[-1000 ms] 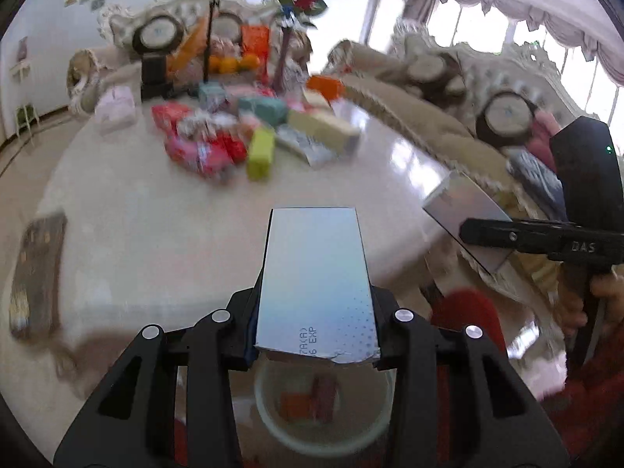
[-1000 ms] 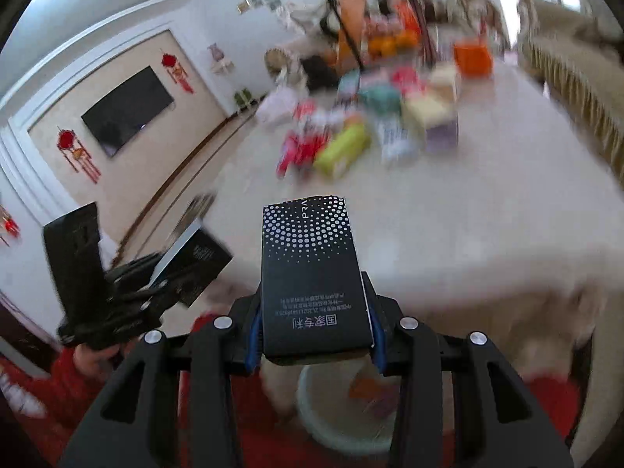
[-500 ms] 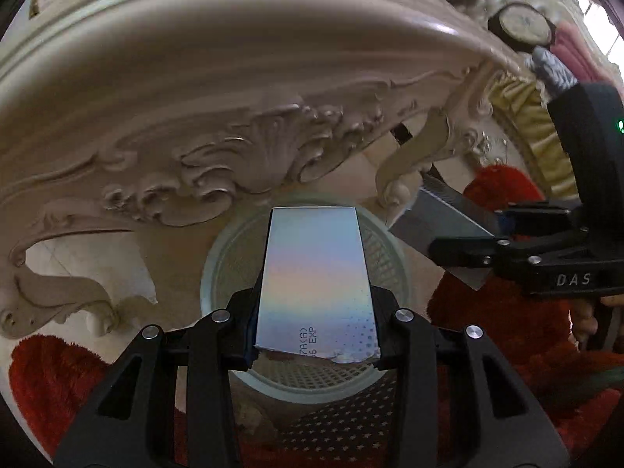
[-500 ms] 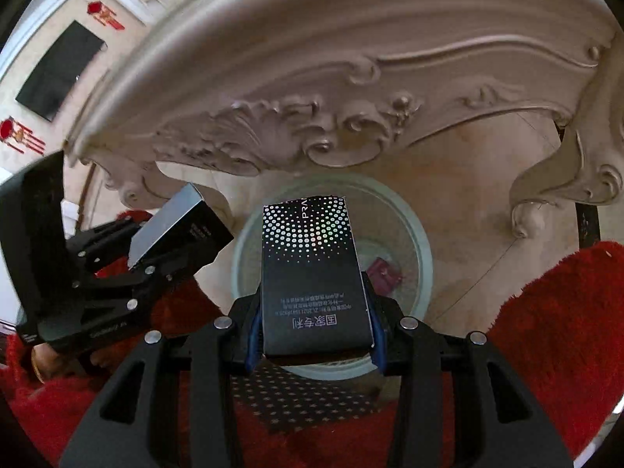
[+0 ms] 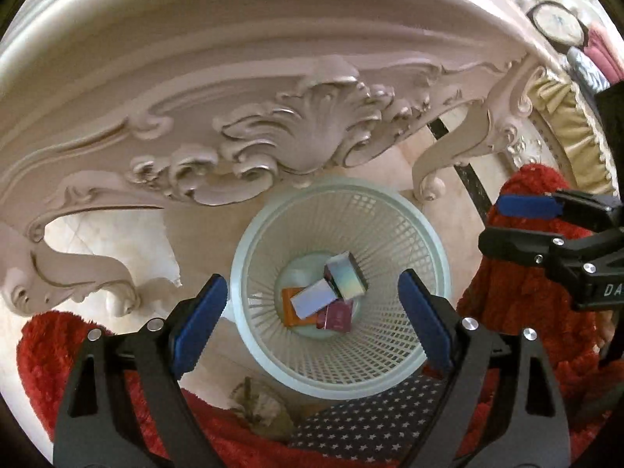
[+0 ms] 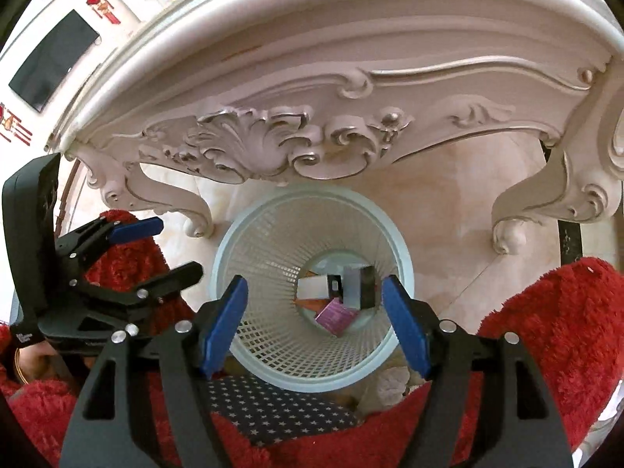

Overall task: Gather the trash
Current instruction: 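Move both open grippers back up to the table, then grasp the pink tube with left gripper while right gripper grasps the cream box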

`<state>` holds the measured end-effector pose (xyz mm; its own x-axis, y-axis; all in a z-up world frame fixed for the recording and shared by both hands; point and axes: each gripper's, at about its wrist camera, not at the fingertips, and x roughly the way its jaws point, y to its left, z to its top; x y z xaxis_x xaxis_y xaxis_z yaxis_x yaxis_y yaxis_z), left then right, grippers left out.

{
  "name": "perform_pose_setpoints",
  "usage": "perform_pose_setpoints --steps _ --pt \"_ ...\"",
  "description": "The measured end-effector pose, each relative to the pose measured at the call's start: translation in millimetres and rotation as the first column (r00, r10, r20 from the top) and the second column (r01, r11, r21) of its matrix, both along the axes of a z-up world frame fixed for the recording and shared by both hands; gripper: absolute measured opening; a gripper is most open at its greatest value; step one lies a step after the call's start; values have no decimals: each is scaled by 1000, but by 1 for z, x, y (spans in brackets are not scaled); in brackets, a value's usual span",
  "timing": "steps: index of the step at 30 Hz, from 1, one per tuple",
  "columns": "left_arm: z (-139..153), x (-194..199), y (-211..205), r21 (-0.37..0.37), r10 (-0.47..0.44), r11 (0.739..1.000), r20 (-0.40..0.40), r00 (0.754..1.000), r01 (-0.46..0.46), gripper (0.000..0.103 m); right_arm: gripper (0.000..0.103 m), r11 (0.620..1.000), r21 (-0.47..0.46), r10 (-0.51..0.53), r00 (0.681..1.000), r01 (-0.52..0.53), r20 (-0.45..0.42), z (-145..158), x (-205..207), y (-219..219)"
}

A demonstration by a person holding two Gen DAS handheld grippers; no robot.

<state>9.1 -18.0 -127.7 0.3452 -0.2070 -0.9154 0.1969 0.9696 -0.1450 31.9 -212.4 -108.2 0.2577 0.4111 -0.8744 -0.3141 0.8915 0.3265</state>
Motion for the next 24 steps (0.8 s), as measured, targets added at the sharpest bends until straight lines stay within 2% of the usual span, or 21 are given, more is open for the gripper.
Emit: perform_pose_setpoints --steps 3,5,9,12,15,17,19,22,24 --pt "12 -3 13 -8 33 999 7 999 -33 87 68 1000 0 1 1000 -1 10 9 -3 -2" --pt "31 -5 22 -47 59 997 13 998 -58 87 68 1000 16 3 1000 -4 25 24 -5 -5" --pt "95 -4 50 -148 121 983 83 989 -108 87 68 996 86 -11 992 0 126 72 -3 -17" --pt "144 20 69 -151 192 975 174 966 -166 87 68 996 85 -36 966 14 258 111 19 -24" --pt "176 62 84 -125 292 956 281 914 -267 87 68 998 33 -55 926 46 375 135 57 -22" --pt "185 98 92 -119 359 933 321 876 -339 87 68 997 3 -66 909 71 412 143 80 -19" --pt "185 132 97 -114 408 913 324 854 -393 87 68 996 -5 -80 894 91 441 150 104 -16" --pt "180 165 102 -150 460 888 302 835 -435 87 68 993 -11 -95 880 113 466 156 131 -15" --pt "173 181 105 -139 486 874 294 823 -466 87 68 992 -16 -103 877 125 469 158 148 -13"
